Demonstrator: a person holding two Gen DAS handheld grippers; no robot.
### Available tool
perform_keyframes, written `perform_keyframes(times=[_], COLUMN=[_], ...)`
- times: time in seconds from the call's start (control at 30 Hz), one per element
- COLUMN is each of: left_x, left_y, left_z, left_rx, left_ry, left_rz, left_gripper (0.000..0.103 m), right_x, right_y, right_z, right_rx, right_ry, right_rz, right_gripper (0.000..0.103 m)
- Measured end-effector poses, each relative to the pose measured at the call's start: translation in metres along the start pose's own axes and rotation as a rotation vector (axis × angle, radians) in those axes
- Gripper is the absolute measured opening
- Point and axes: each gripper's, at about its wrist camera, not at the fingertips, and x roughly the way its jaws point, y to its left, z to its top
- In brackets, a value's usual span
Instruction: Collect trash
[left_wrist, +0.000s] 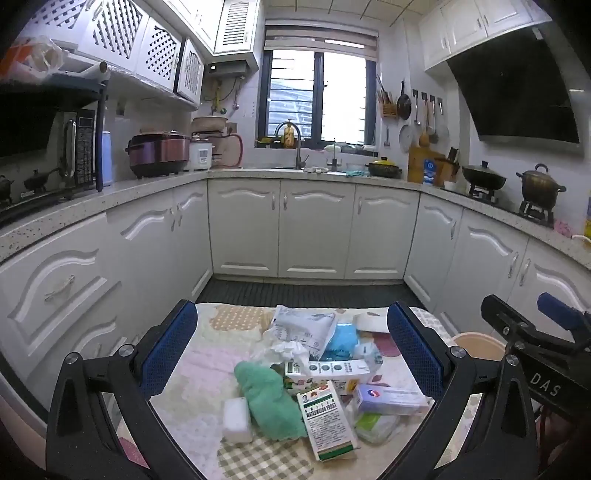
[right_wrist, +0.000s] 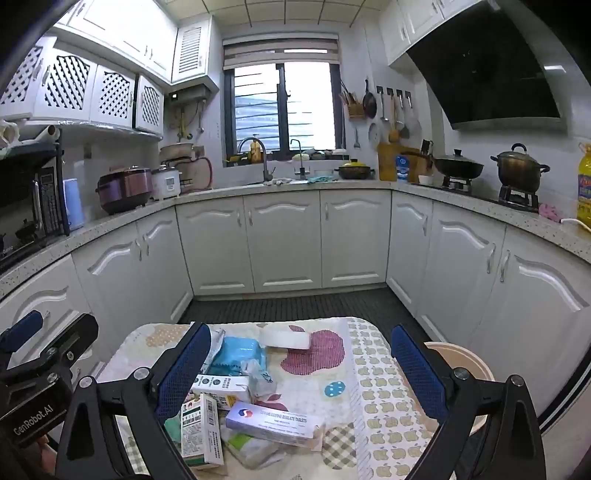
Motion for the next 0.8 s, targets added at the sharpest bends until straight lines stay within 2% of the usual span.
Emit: perform_keyframes(times=[0.47, 0.8], left_x=[-0.0001, -0.0003], left_y=[0.0004, 0.0016], left_z=[0.0008, 0.0047], left_rx=[-0.01, -0.025], left_ry=[-0.019, -0.02], left_rz=[0.0, -0.008], left_gripper=[0.102, 0.102], right_x=[0.0012, 0.0027], right_y=[-0.0038, -0.0037], right_z=[-0.0015, -0.0006], right_rx=[-0.001, 0.009], right_ry=[-0.036, -0.028], right_rz=[-0.001, 0.004], right_gripper=[0.097, 0.097])
